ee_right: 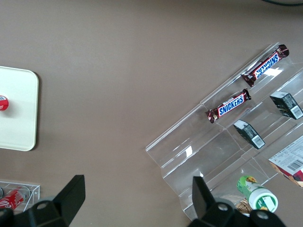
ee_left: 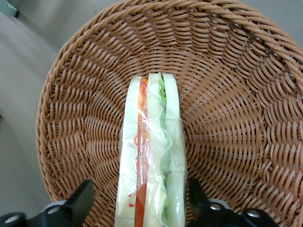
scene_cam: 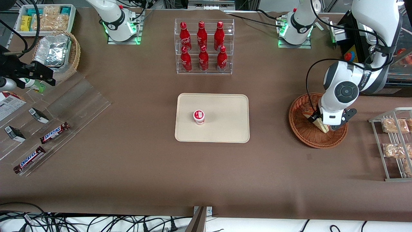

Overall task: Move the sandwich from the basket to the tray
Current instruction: 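Close the left gripper on the wrapped sandwich's edge, then lift the sandwich and carry it with the left gripper over the tray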

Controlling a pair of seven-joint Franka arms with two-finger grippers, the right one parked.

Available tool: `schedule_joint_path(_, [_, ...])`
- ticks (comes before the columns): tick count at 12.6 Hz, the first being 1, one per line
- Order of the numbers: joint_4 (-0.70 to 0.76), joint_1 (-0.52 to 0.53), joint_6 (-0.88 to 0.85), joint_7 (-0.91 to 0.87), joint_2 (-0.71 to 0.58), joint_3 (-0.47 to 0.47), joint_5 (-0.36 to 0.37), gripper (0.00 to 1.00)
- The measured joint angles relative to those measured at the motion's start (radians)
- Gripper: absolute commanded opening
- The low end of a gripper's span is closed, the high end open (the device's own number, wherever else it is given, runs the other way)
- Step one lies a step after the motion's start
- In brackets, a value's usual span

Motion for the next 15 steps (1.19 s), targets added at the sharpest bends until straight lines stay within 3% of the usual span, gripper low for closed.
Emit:
schedule_joint_path(4, [0.0, 0.0, 0.004, -0.026, -0.004, 0.0, 0.0, 0.26])
schedule_joint_path(9, [0.035, -0.002, -0.012, -0.006, -0.009, -0.025, 0.002, 0.28])
schedule_joint_path(15, [0.328, -0.012, -0.422, 0.098, -0.03, -0.237, 0.0, 0.29])
